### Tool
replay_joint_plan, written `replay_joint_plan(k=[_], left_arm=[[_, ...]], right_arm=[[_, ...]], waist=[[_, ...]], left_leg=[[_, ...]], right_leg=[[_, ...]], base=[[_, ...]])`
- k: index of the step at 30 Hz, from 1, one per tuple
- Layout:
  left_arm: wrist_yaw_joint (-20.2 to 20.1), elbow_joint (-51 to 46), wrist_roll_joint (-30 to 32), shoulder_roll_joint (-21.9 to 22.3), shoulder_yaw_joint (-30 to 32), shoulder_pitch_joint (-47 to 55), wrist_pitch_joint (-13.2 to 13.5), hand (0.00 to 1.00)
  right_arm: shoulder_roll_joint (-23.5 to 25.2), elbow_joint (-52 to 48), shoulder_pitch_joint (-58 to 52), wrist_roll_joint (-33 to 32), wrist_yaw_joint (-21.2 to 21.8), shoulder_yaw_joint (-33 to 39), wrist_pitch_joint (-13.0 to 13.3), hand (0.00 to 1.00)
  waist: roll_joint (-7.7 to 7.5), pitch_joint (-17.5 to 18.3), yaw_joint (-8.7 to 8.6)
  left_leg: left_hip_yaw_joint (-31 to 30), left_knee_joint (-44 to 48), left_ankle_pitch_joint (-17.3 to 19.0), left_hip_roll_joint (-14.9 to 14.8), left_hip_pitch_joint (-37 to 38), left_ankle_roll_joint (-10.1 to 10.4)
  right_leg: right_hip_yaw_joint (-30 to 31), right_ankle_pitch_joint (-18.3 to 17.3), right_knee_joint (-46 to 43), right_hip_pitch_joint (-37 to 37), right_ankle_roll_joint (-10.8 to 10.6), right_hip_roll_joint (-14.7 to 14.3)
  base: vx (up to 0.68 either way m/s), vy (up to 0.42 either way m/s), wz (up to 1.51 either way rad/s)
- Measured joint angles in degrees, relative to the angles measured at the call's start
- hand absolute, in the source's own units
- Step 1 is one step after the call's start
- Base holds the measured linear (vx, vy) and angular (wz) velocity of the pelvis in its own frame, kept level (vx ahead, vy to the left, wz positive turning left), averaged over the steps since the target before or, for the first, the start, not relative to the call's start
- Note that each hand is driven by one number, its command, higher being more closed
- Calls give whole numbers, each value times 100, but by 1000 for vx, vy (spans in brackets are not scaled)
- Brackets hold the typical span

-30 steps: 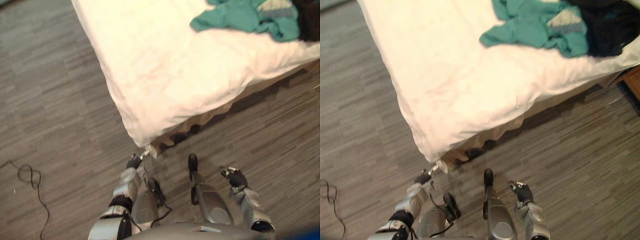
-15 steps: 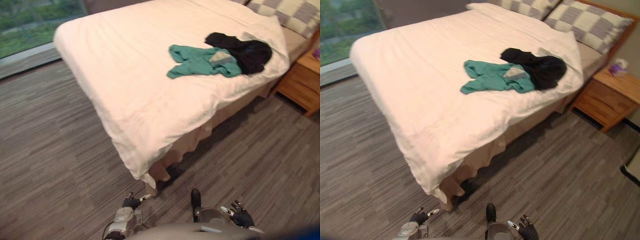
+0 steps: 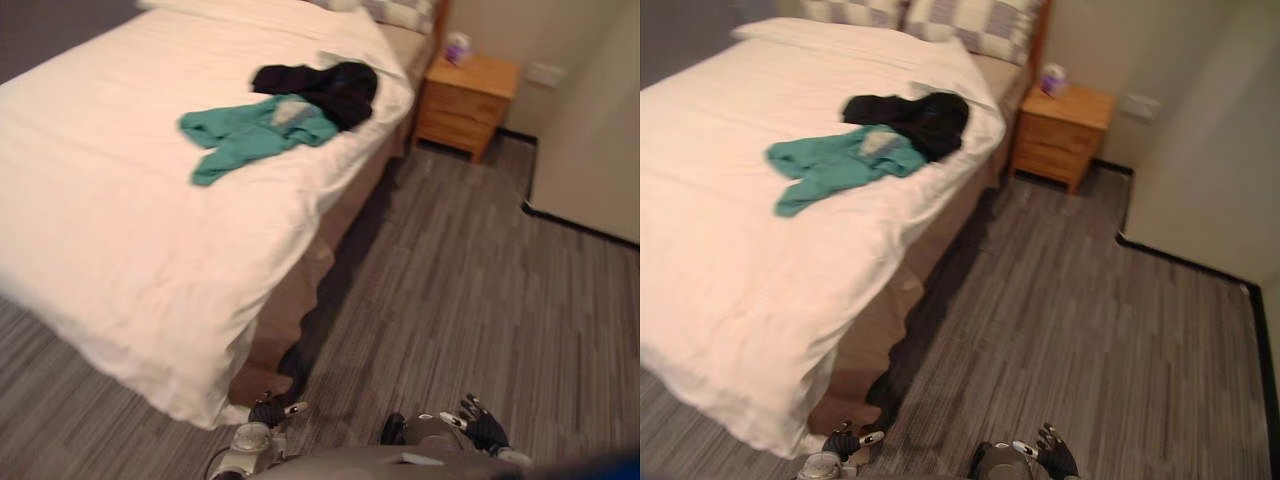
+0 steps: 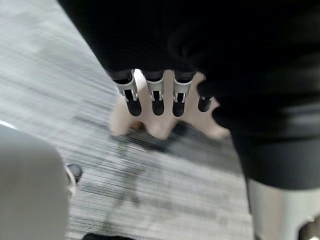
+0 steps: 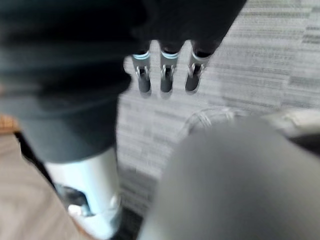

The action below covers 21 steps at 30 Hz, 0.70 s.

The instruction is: Tidy the bed and pick cloth on bed and put in laundry

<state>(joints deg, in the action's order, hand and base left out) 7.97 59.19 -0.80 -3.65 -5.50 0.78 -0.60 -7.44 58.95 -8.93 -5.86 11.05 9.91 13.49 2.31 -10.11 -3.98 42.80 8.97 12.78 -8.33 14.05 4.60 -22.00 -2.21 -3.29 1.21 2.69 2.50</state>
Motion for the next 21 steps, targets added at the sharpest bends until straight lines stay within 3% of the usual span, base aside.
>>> replay_joint_plan(k=[2,4,6,7,8,9,11,13,15,17,20,21], left_arm=[[-14,-71,87,43,-142,-4,30,0],[-11,-70,91,6,-116,45,108,0],[-15,-85,-43,-65,-96,74,189,0],[-9,-88,-89,-89,-89,120,242,0],[-15,-78,-96,-90,-87,153,317,0],[-20,-58,-111,-106,-86,176,417,0],[-47,-41,-118,-106,-113,248,575,0],[-55,10,-242,-110,-110,279,690,0],[-62,55,-303,-132,-106,302,768,0],[-98,53,-311,-156,-25,317,777,0],[-138,59,-310,-156,-16,347,745,0],[-143,239,-319,-21,344,332,585,0]], right_arm=[[-9,44,-24,63,-17,-93,-62,0],[-55,33,-6,48,-55,-198,-103,0],[-36,35,18,51,-57,-339,-127,0],[-31,56,34,53,-50,-366,-132,0],[-47,122,126,59,-34,-364,-154,0],[-68,202,177,59,-27,-363,-177,0],[-134,229,200,63,0,-362,-176,0],[-213,293,198,108,8,-353,-174,0],[-146,279,131,145,7,-324,-141,0],[-50,278,31,152,-33,-299,-154,0],[-26,292,-23,80,-48,-207,-195,0],[198,332,-29,-193,-154,174,-775,0]], waist=[[46,19,-29],[45,60,8],[-121,79,67],[-124,74,121],[-132,68,169],[-83,82,173],[20,60,156],[173,86,157],[127,145,84],[15,202,163],[12,224,173],[-182,349,182]], left_leg=[[-216,-192,-206,-21,-124,-52],[-585,369,-266,-162,-191,-59],[-1402,1151,-253,-152,-560,-148],[-1757,1192,-129,-88,-632,-227],[-2504,1002,39,113,-685,-284],[-2962,693,134,290,-714,-252],[-3298,160,135,383,-709,-216],[-3276,-82,90,338,-658,-249],[-3184,-149,101,398,-623,-290],[-3081,-353,76,439,-433,-319],[-3101,-475,81,414,-253,-274],[-3575,-774,-147,323,-5,-121]], right_leg=[[315,215,474,264,-2,-147],[742,269,660,352,-49,-231],[1196,317,736,323,-114,-201],[1341,316,760,303,-101,-201],[1667,383,795,207,-91,-220],[1955,489,871,163,-114,-223],[2217,580,879,136,-225,-244],[2306,669,918,157,-344,-317],[2093,689,916,172,-368,-210],[1900,677,918,214,-415,-144],[1753,677,919,306,-431,-191],[1065,567,926,522,-317,-270]], base=[[-85,-101,-86],[-28,-67,-93],[10,-48,-93],[34,-7,-121],[44,93,-129],[26,127,-129],[-18,149,-91],[-26,148,-63],[38,171,-18],[89,102,-18],[92,35,-3],[39,7,0]])
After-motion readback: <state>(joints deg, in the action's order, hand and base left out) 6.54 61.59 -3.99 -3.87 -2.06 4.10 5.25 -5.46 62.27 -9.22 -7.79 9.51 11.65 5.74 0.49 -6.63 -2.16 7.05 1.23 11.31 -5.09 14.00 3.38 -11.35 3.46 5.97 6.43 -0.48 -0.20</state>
